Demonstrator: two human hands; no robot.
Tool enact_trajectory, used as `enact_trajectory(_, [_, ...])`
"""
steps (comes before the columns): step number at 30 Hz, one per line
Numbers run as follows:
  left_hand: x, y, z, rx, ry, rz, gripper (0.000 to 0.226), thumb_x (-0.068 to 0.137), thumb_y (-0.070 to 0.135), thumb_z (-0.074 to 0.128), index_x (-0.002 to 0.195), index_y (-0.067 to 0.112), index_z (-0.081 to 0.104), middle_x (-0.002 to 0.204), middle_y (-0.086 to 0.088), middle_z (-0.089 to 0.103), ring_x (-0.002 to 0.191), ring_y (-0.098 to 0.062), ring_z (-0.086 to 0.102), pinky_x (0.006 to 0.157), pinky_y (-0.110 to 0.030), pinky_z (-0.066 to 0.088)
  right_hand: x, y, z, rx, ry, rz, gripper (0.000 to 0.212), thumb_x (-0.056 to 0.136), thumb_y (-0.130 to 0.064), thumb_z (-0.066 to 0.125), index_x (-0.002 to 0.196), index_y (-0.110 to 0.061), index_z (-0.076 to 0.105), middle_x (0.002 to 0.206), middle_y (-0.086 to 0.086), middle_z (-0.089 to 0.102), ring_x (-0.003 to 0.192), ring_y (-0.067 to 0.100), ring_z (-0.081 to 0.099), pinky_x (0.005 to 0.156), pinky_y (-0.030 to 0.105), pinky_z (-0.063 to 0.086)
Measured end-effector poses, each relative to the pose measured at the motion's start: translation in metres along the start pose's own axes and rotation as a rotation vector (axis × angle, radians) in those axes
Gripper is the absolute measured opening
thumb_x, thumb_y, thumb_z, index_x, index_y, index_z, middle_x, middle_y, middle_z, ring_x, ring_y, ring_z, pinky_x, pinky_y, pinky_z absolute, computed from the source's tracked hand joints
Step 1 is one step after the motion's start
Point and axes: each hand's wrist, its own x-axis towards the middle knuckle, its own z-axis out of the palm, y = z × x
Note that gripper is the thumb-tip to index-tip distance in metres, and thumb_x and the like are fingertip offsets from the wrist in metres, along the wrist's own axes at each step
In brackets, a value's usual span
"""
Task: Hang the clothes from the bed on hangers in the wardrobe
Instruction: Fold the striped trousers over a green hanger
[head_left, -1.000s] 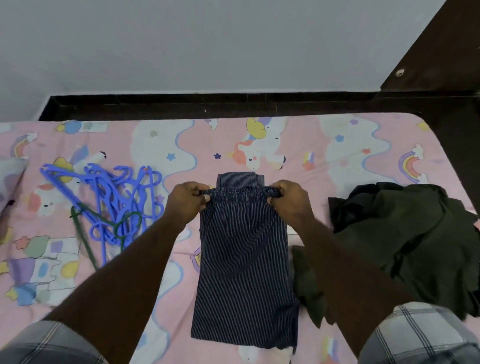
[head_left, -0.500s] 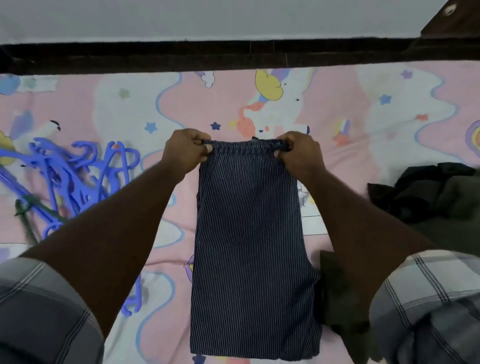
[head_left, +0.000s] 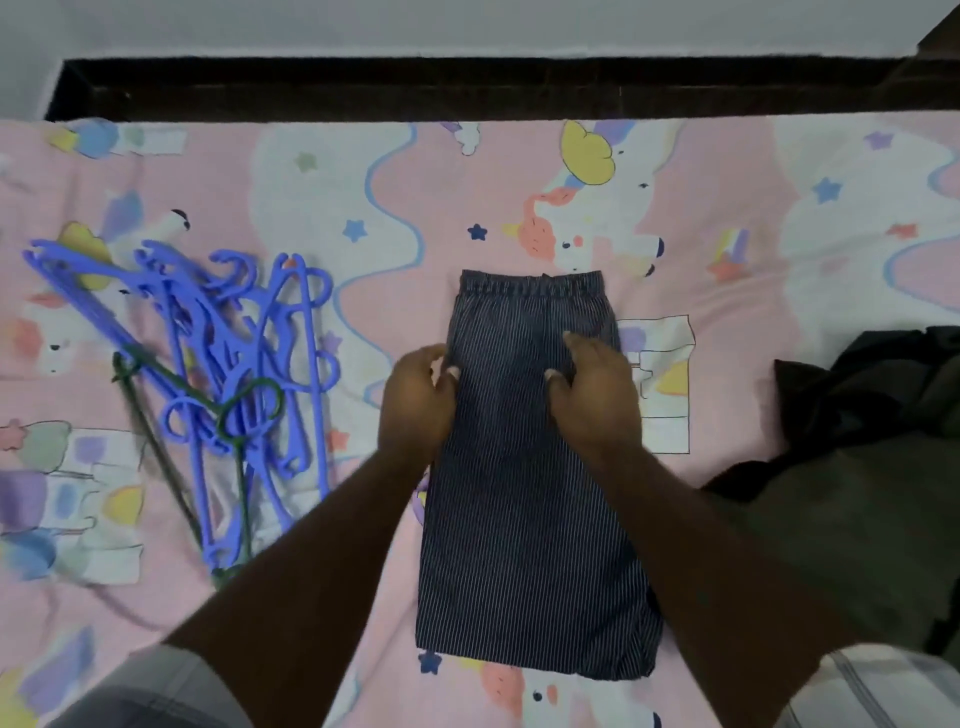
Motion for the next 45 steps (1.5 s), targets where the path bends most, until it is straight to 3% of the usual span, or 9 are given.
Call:
enact_trajectory(7, [-0.089, -0.031, -0.041, -0.024, 0.066, -0.193, 0.034, 0.097, 0.018, 0.062, 0.13, 0.012, 0.063, 0.129, -0.007, 0.064, 0.112, -0.024, 0.064, 0.102, -0.033, 0.046, -0.072, -0.061, 0.025, 0.191, -0.207, 0.007, 0.038, 0.096, -0.019, 0.061, 0.132, -0.008, 0.062, 0.13, 0.011, 0.066, 0.119, 0.028, 0.061, 0.105, 0.039, 0.046])
enact_trajectory(11, [-0.127, -0.059, -0.08, -0.031, 0.127, -0.318, 0.03, 0.097, 0.018, 0.062, 0.126, 0.013, 0.066, 0.127, -0.005, 0.066, 0.109, -0.021, 0.065, 0.094, -0.024, 0.043, -0.107, -0.098, 0.044, 0.23, -0.351, 0.021, 0.023, 0.093, -0.012, 0.06, 0.113, -0.008, 0.071, 0.112, 0.012, 0.072, 0.107, 0.03, 0.066, 0.09, 0.032, 0.048])
enact_trajectory(17, [-0.149, -0.108, -0.126, -0.025, 0.169, -0.459, 0.033, 0.097, 0.017, 0.06, 0.129, 0.012, 0.065, 0.13, -0.003, 0.066, 0.118, -0.024, 0.062, 0.094, -0.021, 0.039, -0.152, -0.141, 0.092, 0.277, -0.509, 0.043, 0.028, 0.09, -0.015, 0.066, 0.117, -0.012, 0.072, 0.115, 0.005, 0.073, 0.11, 0.021, 0.067, 0.095, 0.024, 0.045])
enact_trajectory(25, [-0.148, -0.173, -0.175, -0.023, 0.155, -0.485, 0.036, 0.09, 0.003, 0.058, 0.125, 0.003, 0.066, 0.127, -0.014, 0.066, 0.119, -0.032, 0.06, 0.094, -0.024, 0.04, -0.19, -0.194, 0.158, 0.384, -0.555, 0.133, 0.023, 0.085, -0.016, 0.073, 0.107, -0.012, 0.074, 0.105, 0.004, 0.075, 0.104, 0.019, 0.068, 0.097, 0.029, 0.048])
enact_trajectory(29, [-0.146, -0.213, -0.187, -0.128, 0.03, -0.518, 0.033, 0.082, 0.015, 0.058, 0.112, 0.013, 0.07, 0.103, -0.007, 0.073, 0.087, -0.026, 0.067, 0.076, -0.028, 0.047, -0.2, -0.216, 0.197, 0.413, -0.614, 0.216, 0.041, 0.087, -0.019, 0.071, 0.126, -0.01, 0.063, 0.12, 0.004, 0.068, 0.114, 0.018, 0.063, 0.103, 0.034, 0.047])
enact_trajectory(32, [-0.144, -0.232, -0.191, -0.324, -0.036, -0.58, 0.037, 0.071, 0.026, 0.053, 0.103, 0.022, 0.072, 0.079, 0.003, 0.069, 0.065, -0.02, 0.057, 0.068, -0.032, 0.045, -0.206, -0.227, 0.218, 0.387, -0.611, 0.243, 0.023, 0.086, -0.018, 0.069, 0.106, -0.008, 0.063, 0.098, 0.007, 0.069, 0.093, 0.025, 0.065, 0.087, 0.038, 0.051])
enact_trajectory(36, [-0.143, -0.241, -0.205, -0.471, 0.012, -0.707, 0.045, 0.071, 0.02, 0.052, 0.113, 0.02, 0.066, 0.096, -0.009, 0.072, 0.088, -0.028, 0.069, 0.084, -0.044, 0.057, -0.208, -0.234, 0.23, 0.373, -0.517, 0.287, 0.014, 0.082, -0.014, 0.069, 0.092, -0.005, 0.067, 0.083, 0.012, 0.069, 0.081, 0.031, 0.065, 0.073, 0.038, 0.052])
enact_trajectory(40, [-0.14, -0.24, -0.222, -0.551, 0.012, -0.718, 0.026, 0.091, 0.007, 0.054, 0.113, 0.016, 0.064, 0.1, -0.011, 0.072, 0.081, -0.023, 0.067, 0.07, -0.032, 0.05, -0.208, -0.249, 0.23, 0.546, -0.549, 0.39, 0.008, 0.082, -0.004, 0.066, 0.086, -0.011, 0.066, 0.082, 0.016, 0.07, 0.069, 0.027, 0.067, 0.071, 0.051, 0.059])
enact_trajectory(45, [-0.134, -0.229, -0.247, -0.536, 0.13, -0.667, 0.02, 0.094, 0.012, 0.054, 0.108, 0.016, 0.067, 0.098, -0.005, 0.071, 0.076, -0.018, 0.066, 0.069, -0.028, 0.047, -0.207, -0.257, 0.213, 0.669, -0.513, 0.386, 0.009, 0.081, -0.001, 0.061, 0.082, -0.01, 0.064, 0.077, 0.014, 0.068, 0.058, 0.02, 0.064, 0.057, 0.033, 0.049])
